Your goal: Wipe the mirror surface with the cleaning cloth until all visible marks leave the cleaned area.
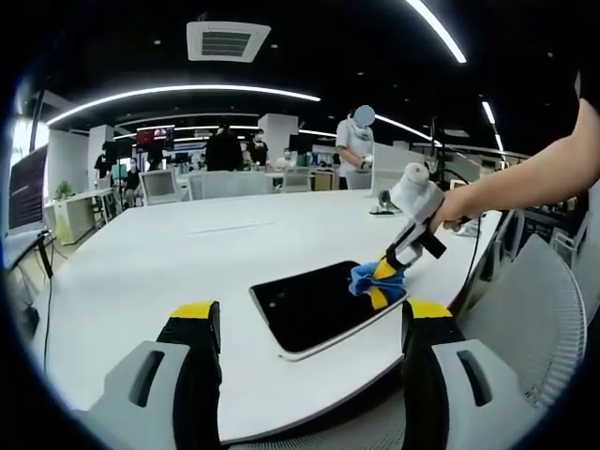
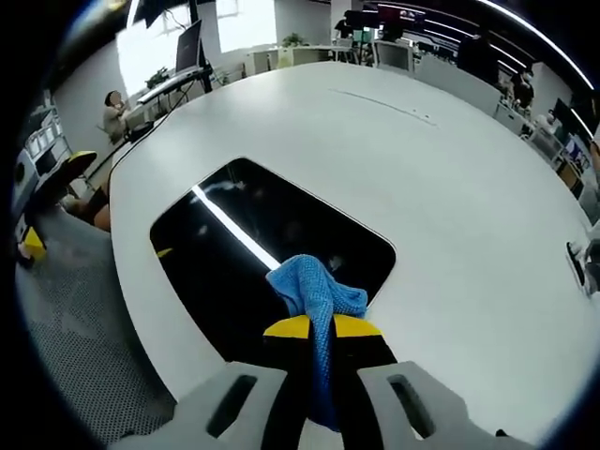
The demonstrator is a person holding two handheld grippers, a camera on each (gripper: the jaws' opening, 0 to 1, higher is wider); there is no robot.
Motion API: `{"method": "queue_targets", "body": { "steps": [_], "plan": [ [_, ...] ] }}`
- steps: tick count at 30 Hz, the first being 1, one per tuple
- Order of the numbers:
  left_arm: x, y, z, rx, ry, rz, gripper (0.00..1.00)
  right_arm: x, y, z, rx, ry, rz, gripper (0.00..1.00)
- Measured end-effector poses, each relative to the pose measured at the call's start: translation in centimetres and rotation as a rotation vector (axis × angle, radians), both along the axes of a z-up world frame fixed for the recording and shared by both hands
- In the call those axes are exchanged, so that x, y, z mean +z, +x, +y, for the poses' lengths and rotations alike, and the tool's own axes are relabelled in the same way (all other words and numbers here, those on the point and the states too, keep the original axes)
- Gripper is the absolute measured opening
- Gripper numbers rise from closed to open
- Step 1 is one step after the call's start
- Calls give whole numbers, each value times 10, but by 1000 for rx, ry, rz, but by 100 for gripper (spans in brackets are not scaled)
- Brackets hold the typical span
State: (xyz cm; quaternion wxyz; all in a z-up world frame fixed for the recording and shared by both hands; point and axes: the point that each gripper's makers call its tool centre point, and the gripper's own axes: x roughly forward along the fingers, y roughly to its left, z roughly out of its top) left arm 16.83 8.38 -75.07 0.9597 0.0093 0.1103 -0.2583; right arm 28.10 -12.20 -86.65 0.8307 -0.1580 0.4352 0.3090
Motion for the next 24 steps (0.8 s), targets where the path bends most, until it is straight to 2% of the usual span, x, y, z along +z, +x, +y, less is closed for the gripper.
{"method": "queue_targets", "body": {
  "steps": [7, 16, 24],
  "plan": [
    [0, 0, 0, 0, 1, 1, 77, 3, -10, 2, -4, 22, 10, 1],
    [-1, 0, 1, -1, 1, 3, 76, 4, -26, 5, -14, 103, 12, 1],
    [-1, 0, 1, -1, 2, 5, 76, 5, -36, 7, 7, 103, 3, 1]
  ]
}}
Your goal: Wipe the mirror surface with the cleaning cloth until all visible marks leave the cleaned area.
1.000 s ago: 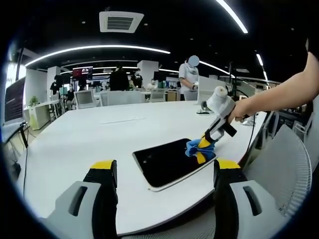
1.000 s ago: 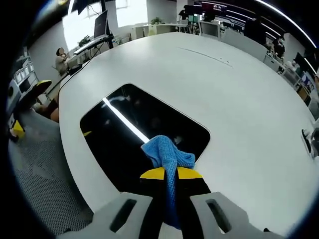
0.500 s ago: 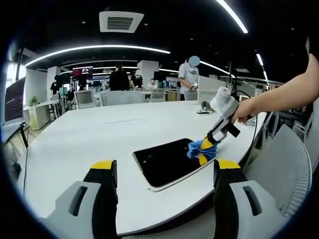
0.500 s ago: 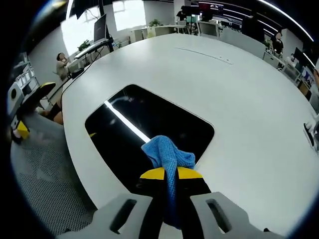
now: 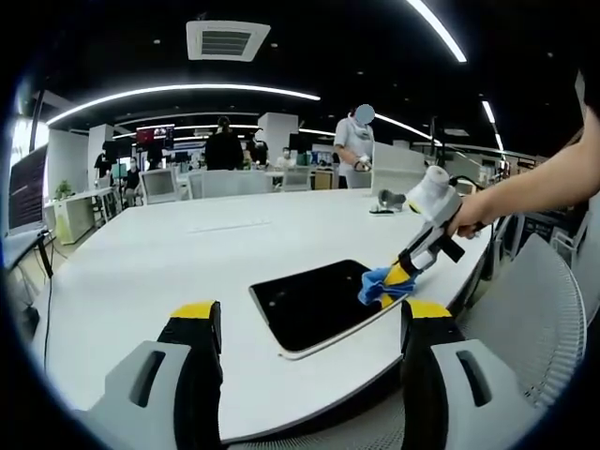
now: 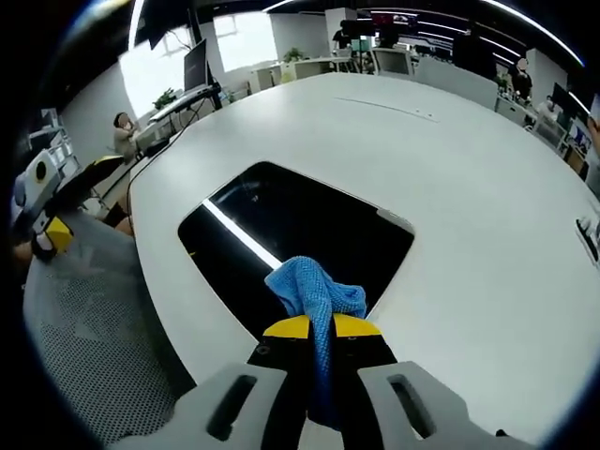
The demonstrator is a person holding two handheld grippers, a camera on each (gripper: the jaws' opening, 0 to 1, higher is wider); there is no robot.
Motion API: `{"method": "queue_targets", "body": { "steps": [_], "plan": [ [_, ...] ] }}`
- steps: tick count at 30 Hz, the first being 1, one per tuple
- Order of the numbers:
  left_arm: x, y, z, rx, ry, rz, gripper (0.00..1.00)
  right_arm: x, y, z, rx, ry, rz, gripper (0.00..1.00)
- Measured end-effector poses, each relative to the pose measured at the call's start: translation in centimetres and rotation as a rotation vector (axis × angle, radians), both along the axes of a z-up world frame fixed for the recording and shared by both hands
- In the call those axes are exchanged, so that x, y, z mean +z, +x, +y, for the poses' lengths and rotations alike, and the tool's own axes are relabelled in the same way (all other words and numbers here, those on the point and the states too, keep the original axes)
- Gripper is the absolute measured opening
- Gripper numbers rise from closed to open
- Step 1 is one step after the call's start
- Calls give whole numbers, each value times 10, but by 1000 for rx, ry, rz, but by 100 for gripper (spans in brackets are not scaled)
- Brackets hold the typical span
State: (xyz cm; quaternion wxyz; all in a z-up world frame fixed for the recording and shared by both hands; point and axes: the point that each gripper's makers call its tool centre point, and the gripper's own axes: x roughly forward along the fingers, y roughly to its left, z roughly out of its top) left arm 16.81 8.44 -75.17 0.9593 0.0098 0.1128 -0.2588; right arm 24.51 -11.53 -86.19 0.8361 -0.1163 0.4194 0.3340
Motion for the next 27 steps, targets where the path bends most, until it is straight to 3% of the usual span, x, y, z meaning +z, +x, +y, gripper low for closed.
{"method": "queue_targets", "body": {
  "steps": [11, 13, 18, 27],
  "plan": [
    [0, 0, 0, -1, 0, 1, 76, -1, -14, -1, 26, 8, 2, 1],
    [0, 0, 0, -1, 0, 1, 76, -1, -15, 0, 37, 9, -20, 1],
    [-1, 0, 1, -1, 1, 2, 76, -2, -17, -2, 16, 49, -24, 1],
    [-1, 0, 1, 1, 2, 2, 76, -2, -23, 0, 83, 52, -39, 1]
  ]
}}
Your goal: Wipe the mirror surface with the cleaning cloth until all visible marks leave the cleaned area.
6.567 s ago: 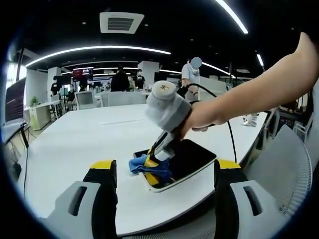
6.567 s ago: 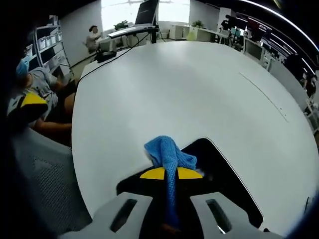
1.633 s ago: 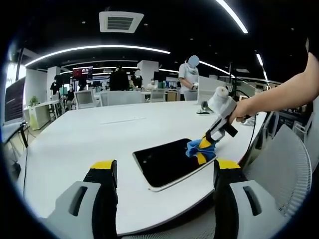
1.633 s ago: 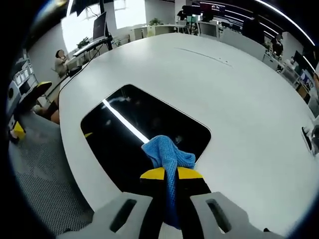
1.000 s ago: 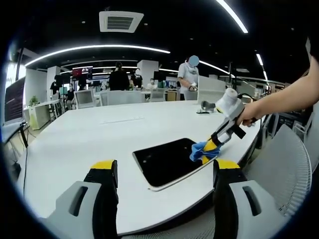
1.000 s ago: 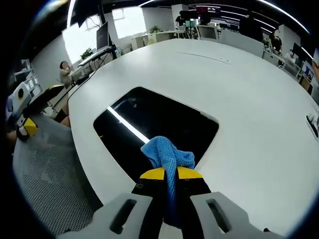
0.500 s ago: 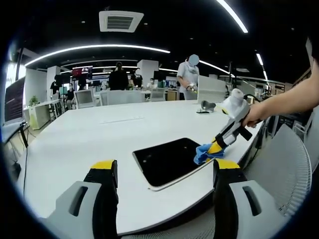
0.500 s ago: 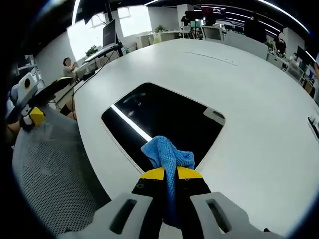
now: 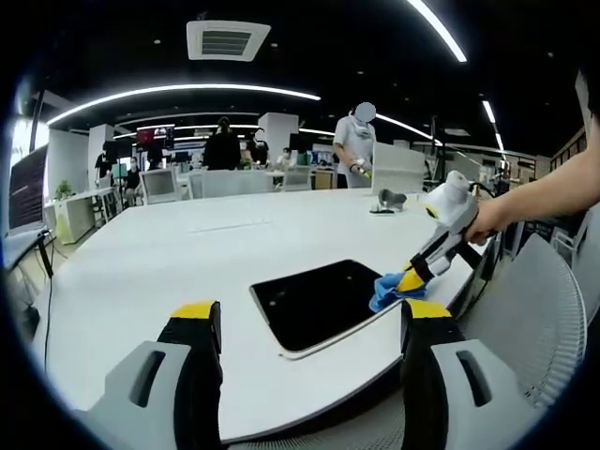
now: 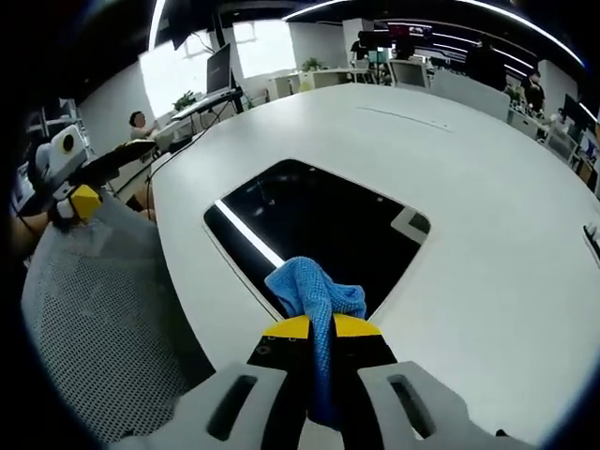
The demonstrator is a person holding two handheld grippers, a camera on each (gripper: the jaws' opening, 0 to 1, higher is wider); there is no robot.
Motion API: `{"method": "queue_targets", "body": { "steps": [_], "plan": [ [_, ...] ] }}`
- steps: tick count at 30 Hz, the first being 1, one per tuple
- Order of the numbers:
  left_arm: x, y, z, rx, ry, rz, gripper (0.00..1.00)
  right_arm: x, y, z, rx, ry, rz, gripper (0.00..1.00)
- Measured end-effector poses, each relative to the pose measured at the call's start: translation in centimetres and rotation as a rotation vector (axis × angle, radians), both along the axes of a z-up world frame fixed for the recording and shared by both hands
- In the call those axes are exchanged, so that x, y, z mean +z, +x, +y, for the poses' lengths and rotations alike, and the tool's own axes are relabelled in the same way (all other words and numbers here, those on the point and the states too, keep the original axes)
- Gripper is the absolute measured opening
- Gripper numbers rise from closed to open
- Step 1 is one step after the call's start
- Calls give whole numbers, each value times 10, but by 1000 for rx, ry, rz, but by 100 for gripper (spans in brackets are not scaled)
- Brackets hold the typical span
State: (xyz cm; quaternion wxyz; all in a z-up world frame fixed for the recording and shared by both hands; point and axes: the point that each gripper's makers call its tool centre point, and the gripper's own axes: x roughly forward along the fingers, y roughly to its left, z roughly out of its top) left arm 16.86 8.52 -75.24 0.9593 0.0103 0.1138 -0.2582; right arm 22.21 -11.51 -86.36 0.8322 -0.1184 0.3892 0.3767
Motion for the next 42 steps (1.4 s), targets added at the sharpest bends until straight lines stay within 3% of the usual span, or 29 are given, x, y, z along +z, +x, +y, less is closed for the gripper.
{"method": "queue_targets", "body": {
  "steps": [4, 7, 15, 25, 32, 36, 42],
  "plan": [
    [-1, 0, 0, -1, 2, 4, 76, 0, 0, 0, 27, 13, -9, 1],
    [-1, 0, 1, 3, 3, 3, 77, 0, 0, 2, 133, -13, -81, 1],
    [1, 0, 1, 6, 1, -3, 76, 0, 1, 3, 109, 6, -42, 1],
    [1, 0, 1, 7, 2, -2, 77, 1, 0, 8, 123, 33, -45, 1],
    [1, 0, 0, 5, 4, 2, 76, 0, -1, 7, 132, 65, -76, 1],
    [0, 0, 1, 3, 5, 5, 76, 1, 0, 17, 127, 131, -98, 1],
    [0, 0, 0, 3, 6, 7, 77, 2, 0, 19, 160, 113, -112, 1]
  ]
}}
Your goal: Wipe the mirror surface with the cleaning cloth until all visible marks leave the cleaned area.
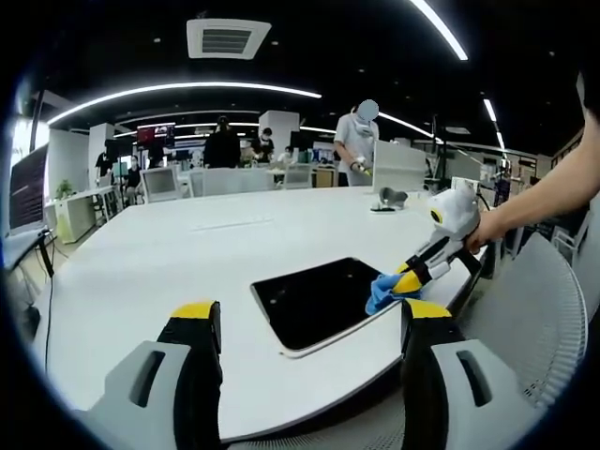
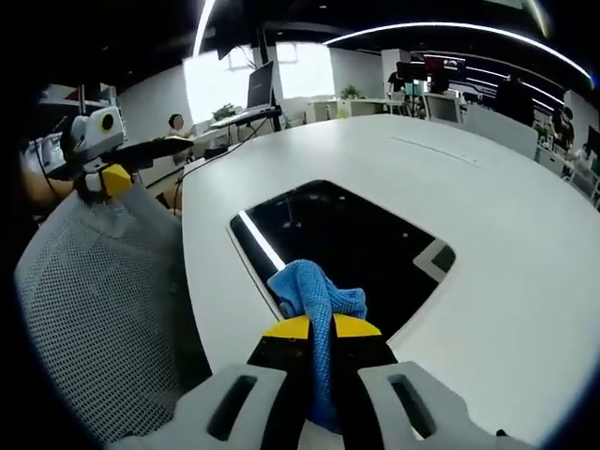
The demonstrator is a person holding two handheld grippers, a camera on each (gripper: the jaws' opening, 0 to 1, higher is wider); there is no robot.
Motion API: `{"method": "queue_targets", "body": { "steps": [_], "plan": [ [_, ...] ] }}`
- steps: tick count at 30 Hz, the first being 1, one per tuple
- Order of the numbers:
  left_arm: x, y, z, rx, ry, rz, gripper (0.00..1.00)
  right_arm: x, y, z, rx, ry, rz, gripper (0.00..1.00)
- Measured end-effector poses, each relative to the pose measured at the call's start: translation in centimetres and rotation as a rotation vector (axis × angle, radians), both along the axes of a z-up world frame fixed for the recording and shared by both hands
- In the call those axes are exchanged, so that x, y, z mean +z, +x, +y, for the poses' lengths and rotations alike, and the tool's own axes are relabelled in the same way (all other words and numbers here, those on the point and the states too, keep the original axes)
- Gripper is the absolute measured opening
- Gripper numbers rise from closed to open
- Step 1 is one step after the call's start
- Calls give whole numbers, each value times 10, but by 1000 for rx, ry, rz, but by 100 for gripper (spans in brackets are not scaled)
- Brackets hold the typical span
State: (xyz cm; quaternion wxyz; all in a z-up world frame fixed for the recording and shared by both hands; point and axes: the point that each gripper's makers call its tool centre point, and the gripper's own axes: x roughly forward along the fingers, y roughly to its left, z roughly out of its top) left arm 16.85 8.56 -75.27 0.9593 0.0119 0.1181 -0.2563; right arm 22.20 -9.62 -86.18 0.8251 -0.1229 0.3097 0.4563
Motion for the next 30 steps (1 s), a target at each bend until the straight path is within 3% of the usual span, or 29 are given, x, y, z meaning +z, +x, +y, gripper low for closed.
{"method": "queue_targets", "body": {
  "steps": [3, 13, 30],
  "plan": [
    [0, 0, 0, -1, 1, 1, 77, 0, 0, 6, 39, 3, -27, 1],
    [-1, -1, 0, -3, 4, 9, 77, 0, 2, 33, 86, 9, -28, 1],
    [0, -1, 0, -4, -1, 2, 77, 0, 1, 75, 115, 5, -34, 1]
  ]
}}
